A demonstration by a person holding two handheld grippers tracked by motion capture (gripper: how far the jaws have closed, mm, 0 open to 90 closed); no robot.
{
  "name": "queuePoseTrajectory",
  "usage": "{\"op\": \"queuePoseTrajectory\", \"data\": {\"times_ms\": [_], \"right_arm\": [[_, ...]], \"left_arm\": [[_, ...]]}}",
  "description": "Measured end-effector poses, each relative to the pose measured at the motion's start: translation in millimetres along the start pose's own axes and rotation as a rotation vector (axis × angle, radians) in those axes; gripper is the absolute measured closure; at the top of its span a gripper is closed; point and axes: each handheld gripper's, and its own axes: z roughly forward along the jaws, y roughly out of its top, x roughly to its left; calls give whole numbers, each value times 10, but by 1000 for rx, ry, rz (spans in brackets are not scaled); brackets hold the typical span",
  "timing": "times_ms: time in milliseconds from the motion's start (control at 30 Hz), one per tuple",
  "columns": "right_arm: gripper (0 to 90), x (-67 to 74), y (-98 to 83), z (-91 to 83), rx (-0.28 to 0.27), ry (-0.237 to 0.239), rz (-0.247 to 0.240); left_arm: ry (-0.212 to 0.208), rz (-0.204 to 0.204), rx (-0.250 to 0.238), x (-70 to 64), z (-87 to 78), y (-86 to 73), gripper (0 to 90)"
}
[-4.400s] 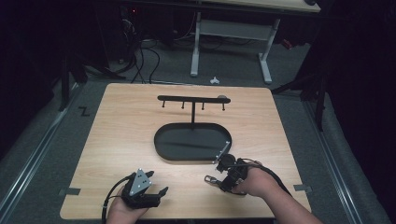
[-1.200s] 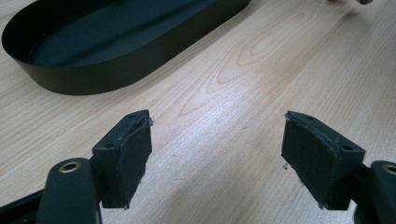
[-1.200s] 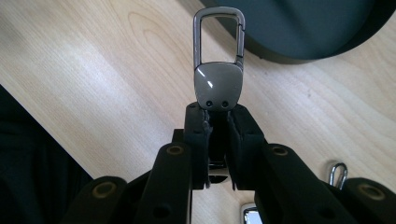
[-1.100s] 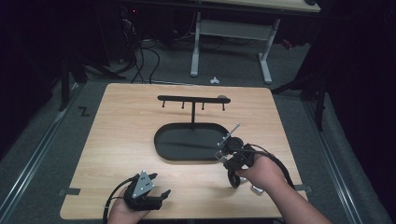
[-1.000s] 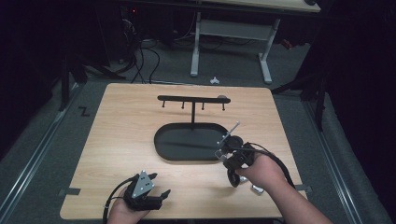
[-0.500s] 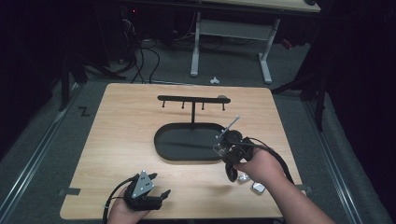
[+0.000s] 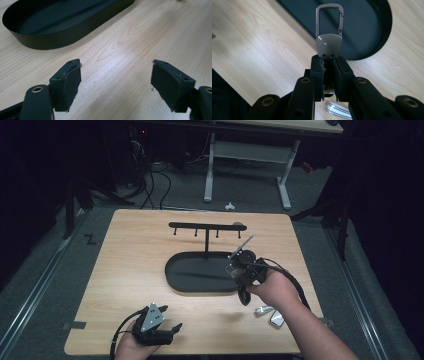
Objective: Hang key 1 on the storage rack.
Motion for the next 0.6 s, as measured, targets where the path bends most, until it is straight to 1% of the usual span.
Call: {"op": "queuePoseTrajectory", "data": {"times_ms": [33,67,100,133,233,267,333,433,467,500,533,567,600], "right_arm": [[800,-2,17,-7,-2,0,14],[800,-21,37,-10,-9,-4,4],[800,-22,56,-18,-11,-6,19],[800,-34,75,-24,-16,-7,22],[801,-74,135,-38,-28,-16,22],[801,-80,154,-43,-28,-17,31],[801,-102,195,-51,-36,-24,27],[801,-117,258,-62,-40,-33,43],[801,-133,279,-60,-47,-36,34],[801,-128,296,-61,-45,-33,53],[801,-146,317,-58,-50,-33,38],[801,-136,332,-58,-44,-35,58],[801,-150,351,-52,-46,-35,46]], "left_arm": [[1,-1,0,3,-1,-1,247],[3,-4,-7,4,0,-3,247],[-1,-4,-3,8,-6,-1,247],[1,-5,-7,8,-6,-2,247],[-1,-5,-7,9,-9,-2,246],[-1,-5,-7,9,-9,-1,246],[-2,-3,-7,9,-10,-1,246],[-3,-3,-6,10,-8,-3,246],[-3,-2,-6,10,-8,-3,246],[-3,-3,-6,11,-8,-3,246],[-4,-1,-4,13,-10,-4,246],[-4,-1,-4,14,-10,-5,246],[-5,-1,-4,14,-10,-5,246]]}}
